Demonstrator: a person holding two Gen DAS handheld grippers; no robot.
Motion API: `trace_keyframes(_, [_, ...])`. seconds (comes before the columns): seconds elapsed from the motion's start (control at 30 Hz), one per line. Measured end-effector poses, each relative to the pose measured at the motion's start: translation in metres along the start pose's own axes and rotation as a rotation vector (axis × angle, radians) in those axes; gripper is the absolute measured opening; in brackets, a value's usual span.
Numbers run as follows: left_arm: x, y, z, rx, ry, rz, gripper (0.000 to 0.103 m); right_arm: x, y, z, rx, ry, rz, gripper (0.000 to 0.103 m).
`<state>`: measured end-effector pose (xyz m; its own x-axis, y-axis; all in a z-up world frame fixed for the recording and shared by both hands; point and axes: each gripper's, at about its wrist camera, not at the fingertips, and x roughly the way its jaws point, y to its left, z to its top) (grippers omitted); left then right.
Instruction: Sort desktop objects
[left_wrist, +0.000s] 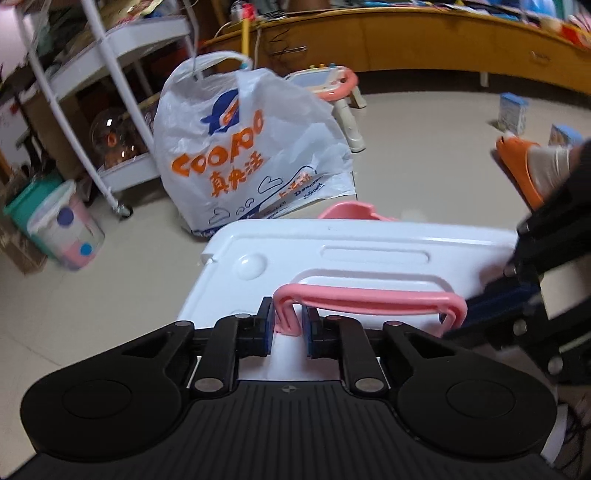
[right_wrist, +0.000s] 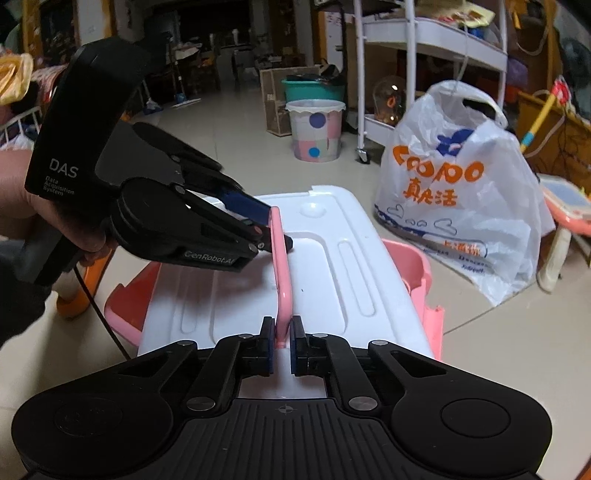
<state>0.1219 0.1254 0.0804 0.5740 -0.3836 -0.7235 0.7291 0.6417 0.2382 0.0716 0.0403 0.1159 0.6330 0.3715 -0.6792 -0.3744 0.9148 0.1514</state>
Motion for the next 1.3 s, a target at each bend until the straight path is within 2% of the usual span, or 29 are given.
trace_keyframes(0.2, [-0.008, -0.004, -0.005, 0.018, -0.004, -0.001, 0.014, -0.002, 0.001, 0.001, -0.019, -0.002, -0.021, 0.006])
trace_keyframes(0.47, [-0.026, 0.0, -0.014, -0.039, 0.012, 0.013, 0.014, -0.005, 0.002, 0.003, -0.045, -0.005, -0.049, 0.007])
trace_keyframes(0.73, [-0.038, -0.004, -0.022, -0.067, 0.035, 0.028, 0.013, 0.015, -0.007, 0.022, -0.057, -0.011, -0.074, 0.008])
trace_keyframes(0.87, [-0.043, -0.004, -0.021, -0.098, 0.024, 0.065, 0.013, 0.024, -0.008, 0.027, -0.049, -0.012, -0.081, 0.008])
trace_keyframes(0.97, [-0.043, 0.0, -0.021, -0.138, 0.035, 0.073, 0.013, 0.028, -0.009, 0.028, -0.046, -0.008, -0.082, 0.008])
trace_keyframes(1.3, [-0.035, 0.002, -0.029, -0.17, 0.071, 0.091, 0.013, 0.043, -0.013, 0.029, -0.038, 0.009, -0.08, 0.008])
